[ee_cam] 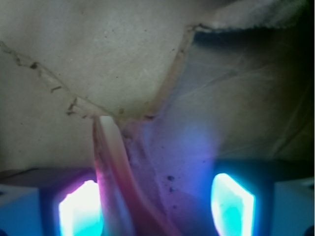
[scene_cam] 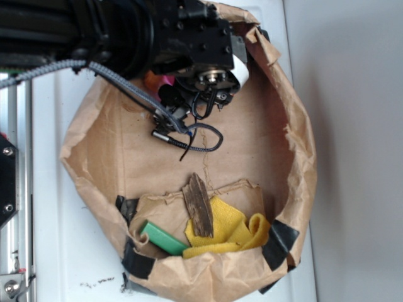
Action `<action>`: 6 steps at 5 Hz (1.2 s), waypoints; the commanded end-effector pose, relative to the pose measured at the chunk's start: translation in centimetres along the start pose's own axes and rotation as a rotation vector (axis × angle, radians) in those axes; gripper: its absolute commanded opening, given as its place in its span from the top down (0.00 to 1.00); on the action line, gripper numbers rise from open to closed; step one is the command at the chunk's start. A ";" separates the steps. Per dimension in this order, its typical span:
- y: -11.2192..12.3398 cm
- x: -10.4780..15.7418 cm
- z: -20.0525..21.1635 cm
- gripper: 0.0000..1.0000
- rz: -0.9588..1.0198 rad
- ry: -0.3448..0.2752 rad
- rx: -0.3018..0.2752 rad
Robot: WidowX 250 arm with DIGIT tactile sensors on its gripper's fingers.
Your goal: Grab the shell.
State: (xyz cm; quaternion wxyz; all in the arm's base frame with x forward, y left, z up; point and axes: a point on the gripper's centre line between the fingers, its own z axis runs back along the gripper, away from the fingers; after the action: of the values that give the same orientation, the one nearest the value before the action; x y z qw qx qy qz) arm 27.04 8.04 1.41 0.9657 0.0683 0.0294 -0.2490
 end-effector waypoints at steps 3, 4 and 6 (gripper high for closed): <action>0.3 1.0 4.5 1.00 0.081 -0.098 -0.071; -0.3 1.2 9.5 1.00 0.186 -0.151 -0.104; -3.7 2.4 14.3 1.00 0.363 -0.138 -0.009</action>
State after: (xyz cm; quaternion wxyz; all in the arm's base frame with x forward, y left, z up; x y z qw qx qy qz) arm 26.81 2.26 12.90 0.9964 0.0454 -0.0106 -0.0710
